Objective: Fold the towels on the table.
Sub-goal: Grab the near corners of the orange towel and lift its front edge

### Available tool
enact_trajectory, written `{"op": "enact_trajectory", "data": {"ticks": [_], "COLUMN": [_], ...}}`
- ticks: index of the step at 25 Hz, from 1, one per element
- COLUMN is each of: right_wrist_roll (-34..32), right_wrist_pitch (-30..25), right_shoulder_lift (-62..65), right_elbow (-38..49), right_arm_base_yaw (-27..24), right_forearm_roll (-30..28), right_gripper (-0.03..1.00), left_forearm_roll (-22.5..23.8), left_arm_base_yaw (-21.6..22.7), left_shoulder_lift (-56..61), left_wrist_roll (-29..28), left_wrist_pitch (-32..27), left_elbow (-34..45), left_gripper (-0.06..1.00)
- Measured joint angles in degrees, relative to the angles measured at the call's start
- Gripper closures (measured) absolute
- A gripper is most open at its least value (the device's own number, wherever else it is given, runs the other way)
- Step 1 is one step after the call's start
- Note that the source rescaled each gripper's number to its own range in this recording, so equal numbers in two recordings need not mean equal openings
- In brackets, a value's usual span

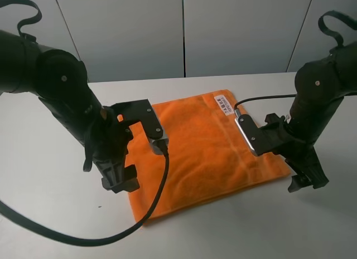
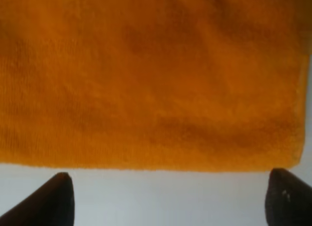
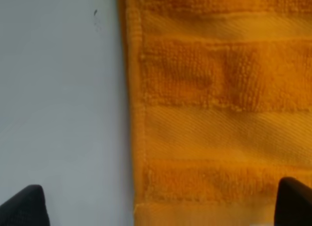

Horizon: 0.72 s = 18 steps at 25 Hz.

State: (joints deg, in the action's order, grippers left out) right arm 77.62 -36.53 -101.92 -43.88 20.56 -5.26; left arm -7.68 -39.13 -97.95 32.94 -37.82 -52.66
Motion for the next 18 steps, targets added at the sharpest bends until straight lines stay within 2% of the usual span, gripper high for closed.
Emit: {"op": "enact_trajectory", "data": {"ticks": [5, 12, 18], "right_wrist_roll": [-0.09, 3.82, 4.82], "right_wrist_pitch": [0.87, 1.21, 2.26], "right_shoulder_lift": [-1.43, -1.57, -2.98], "right_elbow": [0.0, 0.0, 0.0], "right_arm_base_yaw": [-0.95, -0.95, -0.95], "right_forearm_roll": [-1.0, 4.21, 5.26], "right_gripper": [-0.03, -0.03, -0.03], "left_forearm_roll": [0.34, 0.44, 0.23], "left_arm_base_yaw": [-0.53, -0.53, -0.53], "left_shoulder_lift": [0.0, -1.55, -5.33], "left_wrist_roll": [-1.27, -1.49, -3.03], "left_wrist_pitch": [1.0, 1.88, 3.51], "left_elbow": [-0.13, -0.13, -0.13], "left_gripper": [-0.06, -0.06, -0.06]}}
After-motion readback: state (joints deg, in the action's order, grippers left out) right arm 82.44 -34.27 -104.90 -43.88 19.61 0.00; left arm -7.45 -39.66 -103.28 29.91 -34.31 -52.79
